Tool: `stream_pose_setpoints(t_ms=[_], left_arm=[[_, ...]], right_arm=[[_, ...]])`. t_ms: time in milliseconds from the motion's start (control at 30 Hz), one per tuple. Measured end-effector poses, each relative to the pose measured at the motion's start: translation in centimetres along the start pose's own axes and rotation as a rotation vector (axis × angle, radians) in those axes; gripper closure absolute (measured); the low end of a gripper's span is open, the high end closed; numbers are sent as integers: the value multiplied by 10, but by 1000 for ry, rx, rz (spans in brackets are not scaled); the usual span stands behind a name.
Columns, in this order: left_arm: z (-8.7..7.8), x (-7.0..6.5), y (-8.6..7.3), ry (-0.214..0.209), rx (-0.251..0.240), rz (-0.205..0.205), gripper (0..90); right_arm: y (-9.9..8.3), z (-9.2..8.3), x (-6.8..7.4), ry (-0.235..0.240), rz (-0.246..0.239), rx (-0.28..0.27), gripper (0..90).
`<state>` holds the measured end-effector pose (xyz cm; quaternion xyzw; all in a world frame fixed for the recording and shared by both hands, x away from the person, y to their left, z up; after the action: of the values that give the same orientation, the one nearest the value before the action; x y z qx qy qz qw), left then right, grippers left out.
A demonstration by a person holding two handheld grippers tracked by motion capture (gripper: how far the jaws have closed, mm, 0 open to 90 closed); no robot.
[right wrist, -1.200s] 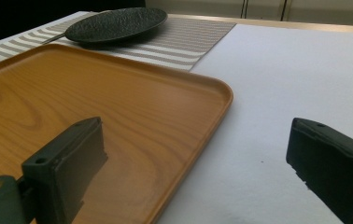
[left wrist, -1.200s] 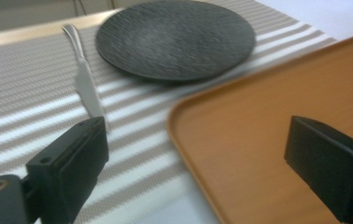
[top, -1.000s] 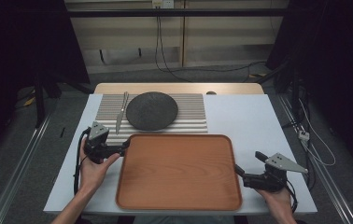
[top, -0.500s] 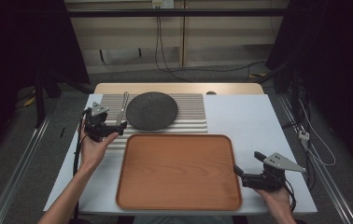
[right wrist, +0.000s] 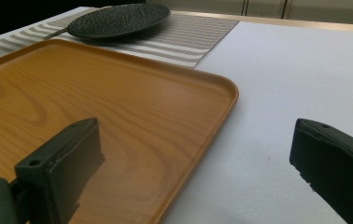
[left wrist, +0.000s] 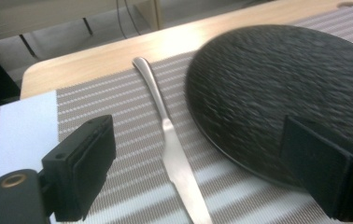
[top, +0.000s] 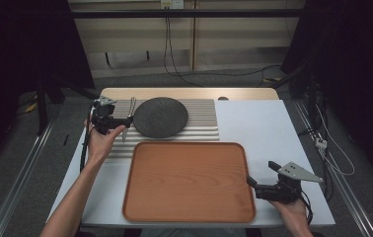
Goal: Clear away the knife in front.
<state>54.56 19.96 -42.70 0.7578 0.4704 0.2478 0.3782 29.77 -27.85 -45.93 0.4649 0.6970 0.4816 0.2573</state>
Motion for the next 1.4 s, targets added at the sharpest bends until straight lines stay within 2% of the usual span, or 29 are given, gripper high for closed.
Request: stream_pose_setpoints(t_ms=[33, 67, 100, 133, 267, 300, 367, 467, 500, 533, 633, 700, 733, 800, 833, 900, 933, 1000, 1033, 1067, 1100, 1133, 1167, 1200, 1233, 1333, 1400], left_arm=[[0, 0, 0, 0, 0, 0, 115], [8, 3, 1, 1, 13, 2, 126], [12, 5, 1, 21, 19, 9, 138], [12, 5, 1, 21, 19, 9, 143], [28, 12, -1, 19, 55, -20, 155], [35, 17, -1, 30, 71, -20, 158], [39, 18, -1, 22, 76, -30, 166], [50, 24, 2, 34, 89, -19, 200], [58, 28, 3, 43, 129, -29, 207], [61, 29, 3, 33, 136, -35, 219], [70, 30, 7, 54, 142, -40, 292], [71, 31, 8, 39, 147, -32, 348], [75, 30, 8, 33, 135, -60, 387], [77, 29, 8, 31, 130, -74, 419], [79, 29, 7, 14, 135, -87, 459], [84, 29, 7, 17, 159, -88, 495], [90, 27, 6, 8, 197, -75, 533], [94, 27, 7, 33, 204, -82, 571], [94, 27, 7, 33, 204, -82, 589], [95, 27, 7, 23, 209, -98, 591], [96, 27, 7, 10, 197, -135, 601], [99, 25, 6, -3, 205, -168, 643], [99, 25, 6, -3, 205, -168, 674], [99, 26, 6, 8, 213, -184, 674], [99, 27, 4, 32, 233, -176, 715], [100, 27, 3, 41, 242, -186, 776], [100, 27, 3, 42, 245, -185, 782]], right_arm=[[0, 0, 0, -1, 0, -1, 22], [0, 0, 0, -1, -1, 0, 22], [0, 0, 1, -1, 4, 0, 22], [0, 0, 1, -1, 4, 0, 22], [0, -1, 3, 6, -4, 2, 22], [-1, -1, 3, 9, -5, 6, 22], [-1, -1, 2, 8, 1, 6, 22], [-2, 0, -1, 10, 11, 6, 24], [-2, 0, -1, 11, 13, 7, 24], [-2, 1, -2, 7, 13, 9, 24], [-2, 2, -1, 9, 12, 11, 25], [-2, 2, -1, 13, 12, 13, 27], [-3, 2, -1, 13, 10, 14, 28], [-2, 3, -2, 13, 12, 14, 30], [-3, 2, -2, 13, 12, 13, 30], [-3, 2, -2, 14, 17, 10, 31], [-3, 2, -2, 14, 18, 10, 31], [-3, 3, -2, 14, 15, 14, 32], [-3, 3, -2, 15, 17, 16, 32], [-3, 3, -2, 18, 16, 16, 32], [-3, 3, -2, 17, 20, 17, 32], [-3, 4, -2, 20, 23, 19, 32], [-4, 4, -2, 20, 22, 22, 32], [-4, 4, -2, 20, 22, 22, 32], [-4, 4, -2, 21, 22, 21, 32], [-3, 2, -3, 21, 25, 13, 35], [-3, 3, -2, 21, 25, 13, 34]])
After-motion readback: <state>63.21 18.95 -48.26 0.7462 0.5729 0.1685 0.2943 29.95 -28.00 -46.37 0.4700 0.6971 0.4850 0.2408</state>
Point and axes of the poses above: each handheld gripper's, and its own axes: z roughly forward along the jaws, y roughly out of its top, x roughly to its left, the point moved 4 cm from there along z, roughly forward along the jaws, and after that the axes turned 1 degree about -z, right-handed, at the moved point
